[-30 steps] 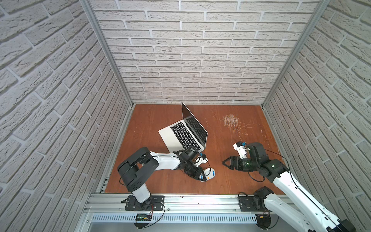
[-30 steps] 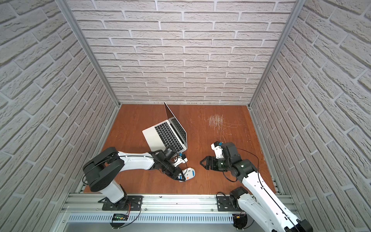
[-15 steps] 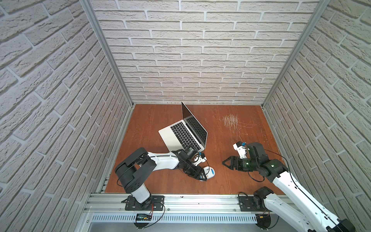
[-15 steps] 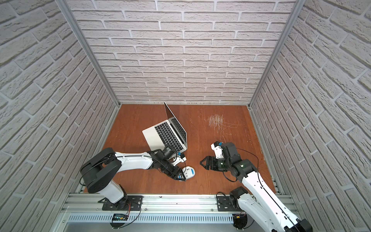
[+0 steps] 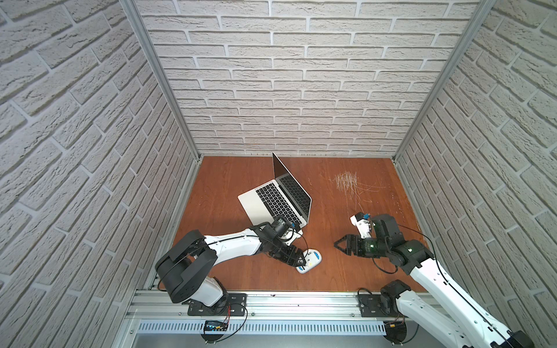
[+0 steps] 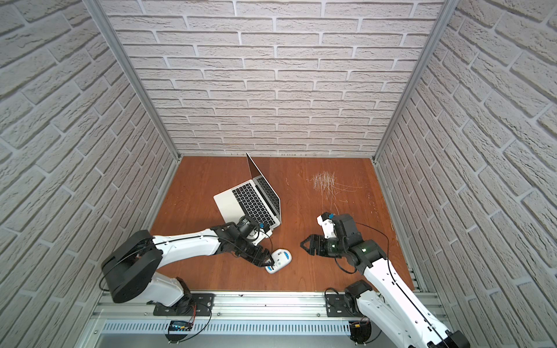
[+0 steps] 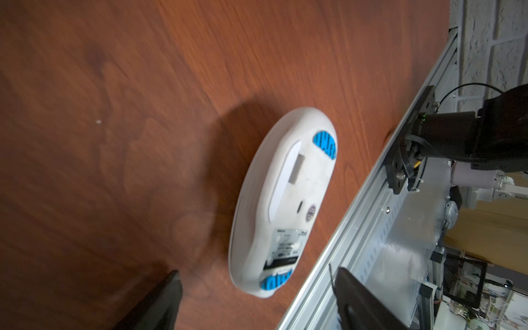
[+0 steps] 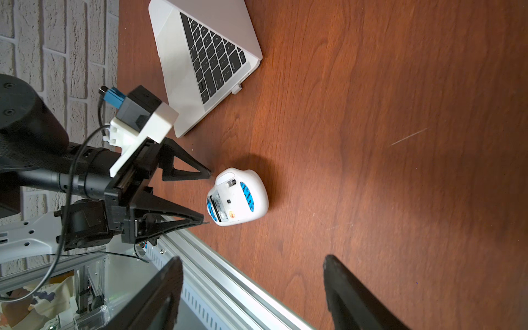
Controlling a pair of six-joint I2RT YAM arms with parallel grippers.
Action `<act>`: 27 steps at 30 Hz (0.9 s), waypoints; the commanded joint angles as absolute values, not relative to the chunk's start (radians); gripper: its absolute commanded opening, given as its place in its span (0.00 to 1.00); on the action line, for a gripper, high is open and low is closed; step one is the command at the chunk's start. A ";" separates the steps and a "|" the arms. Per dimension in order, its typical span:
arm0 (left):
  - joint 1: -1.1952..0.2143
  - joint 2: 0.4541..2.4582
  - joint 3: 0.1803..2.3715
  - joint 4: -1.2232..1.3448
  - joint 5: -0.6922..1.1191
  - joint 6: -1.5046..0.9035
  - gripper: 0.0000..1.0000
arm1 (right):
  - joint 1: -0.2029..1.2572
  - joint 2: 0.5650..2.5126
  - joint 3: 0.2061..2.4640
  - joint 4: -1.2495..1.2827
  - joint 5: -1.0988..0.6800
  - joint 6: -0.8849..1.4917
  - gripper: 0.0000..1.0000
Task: Remove the wireless mouse receiver from the laptop
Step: Place the mouse at the center of the board, then adjust the mouse at the center of the board.
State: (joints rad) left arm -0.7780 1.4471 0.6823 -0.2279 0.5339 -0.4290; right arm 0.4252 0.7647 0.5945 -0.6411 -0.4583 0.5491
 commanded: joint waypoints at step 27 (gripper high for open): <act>-0.341 1.186 0.523 -0.370 0.004 -0.827 0.64 | 0.886 1.316 0.763 -0.188 0.062 0.273 0.61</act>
